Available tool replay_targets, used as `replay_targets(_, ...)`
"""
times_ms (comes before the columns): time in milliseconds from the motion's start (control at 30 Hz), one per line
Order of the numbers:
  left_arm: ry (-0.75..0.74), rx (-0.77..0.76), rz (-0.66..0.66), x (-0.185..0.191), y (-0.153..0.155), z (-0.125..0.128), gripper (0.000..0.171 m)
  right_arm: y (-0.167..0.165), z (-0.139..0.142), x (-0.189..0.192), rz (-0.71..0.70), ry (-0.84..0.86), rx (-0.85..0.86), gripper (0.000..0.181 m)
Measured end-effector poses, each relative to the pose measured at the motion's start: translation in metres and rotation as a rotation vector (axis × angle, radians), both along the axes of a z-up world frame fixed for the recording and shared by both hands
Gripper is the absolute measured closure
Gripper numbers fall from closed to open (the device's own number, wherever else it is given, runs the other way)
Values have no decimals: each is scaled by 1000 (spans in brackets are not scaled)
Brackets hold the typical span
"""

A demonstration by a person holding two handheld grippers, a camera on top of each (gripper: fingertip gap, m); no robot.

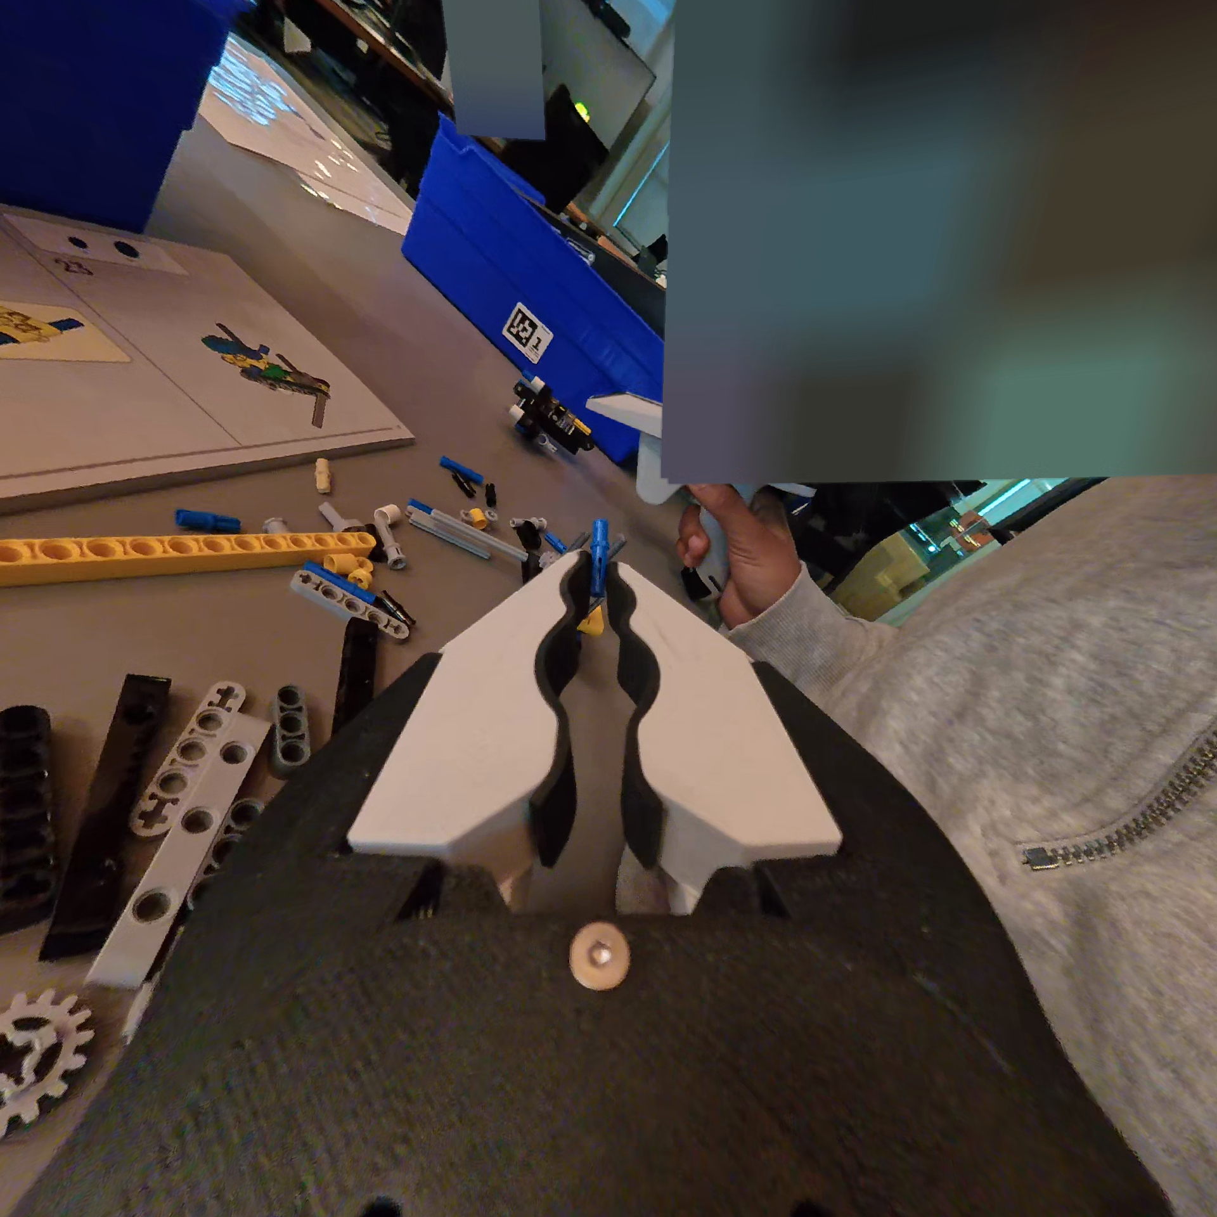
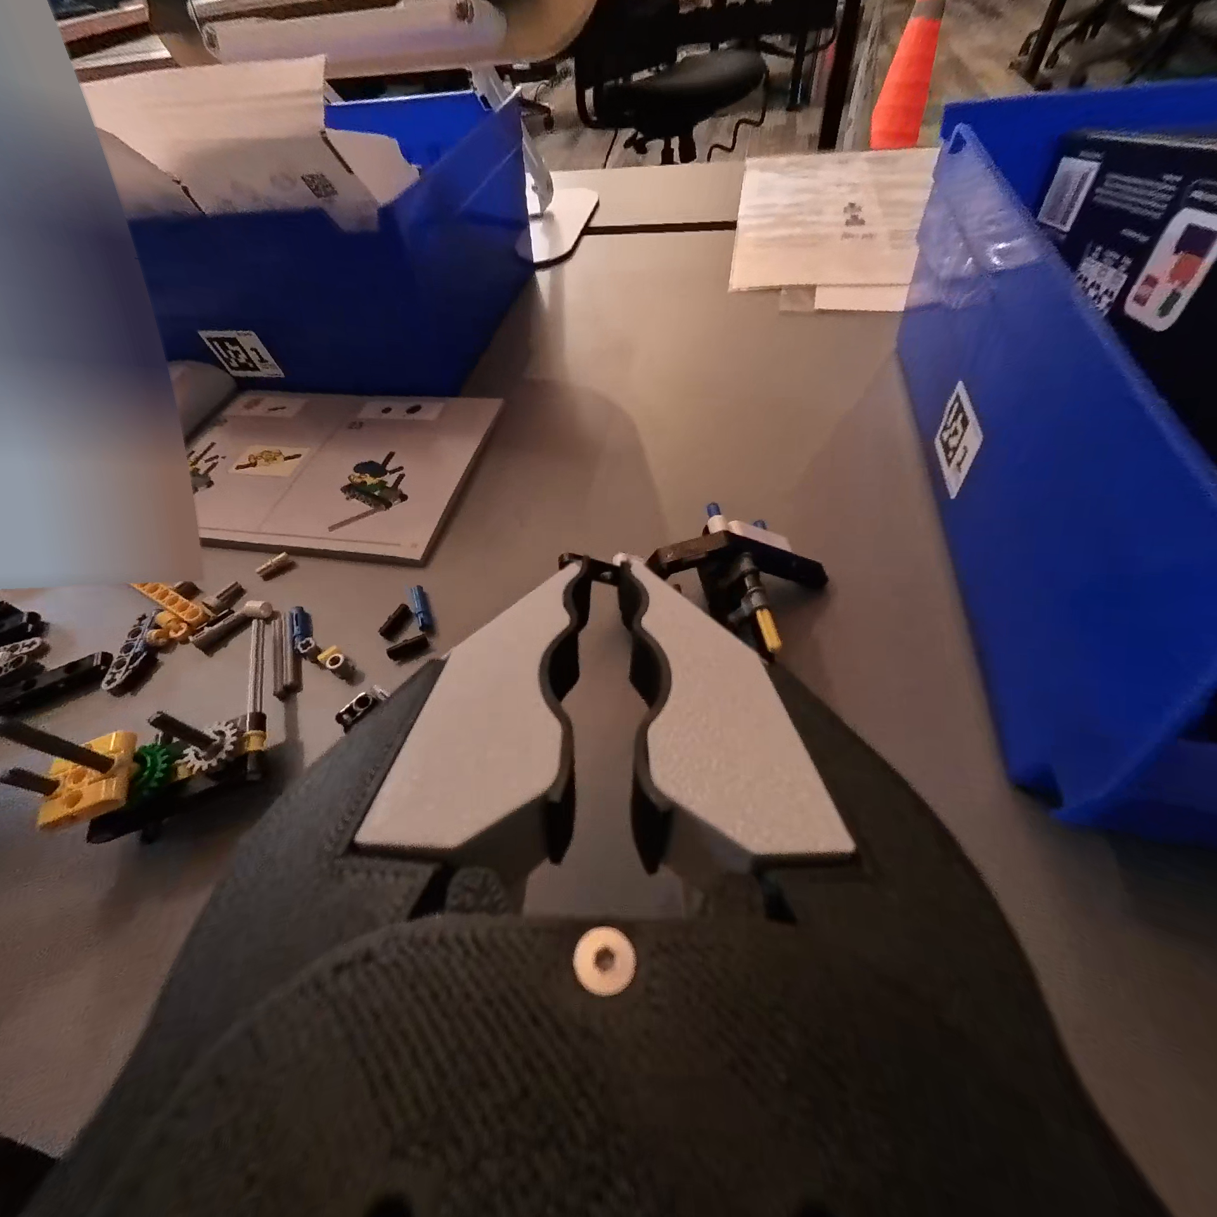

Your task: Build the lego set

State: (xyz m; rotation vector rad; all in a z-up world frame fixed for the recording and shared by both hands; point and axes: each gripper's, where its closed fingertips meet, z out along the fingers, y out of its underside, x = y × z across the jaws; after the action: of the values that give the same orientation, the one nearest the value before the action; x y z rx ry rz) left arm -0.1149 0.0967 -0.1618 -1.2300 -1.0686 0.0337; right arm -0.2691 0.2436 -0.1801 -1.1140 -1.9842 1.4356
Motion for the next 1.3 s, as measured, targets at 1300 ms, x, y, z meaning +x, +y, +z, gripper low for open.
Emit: replay_targets(1300, 51, 386, -38, 8, -16, 38, 170, -125, 64, 156, 713, 279, -159, 169)
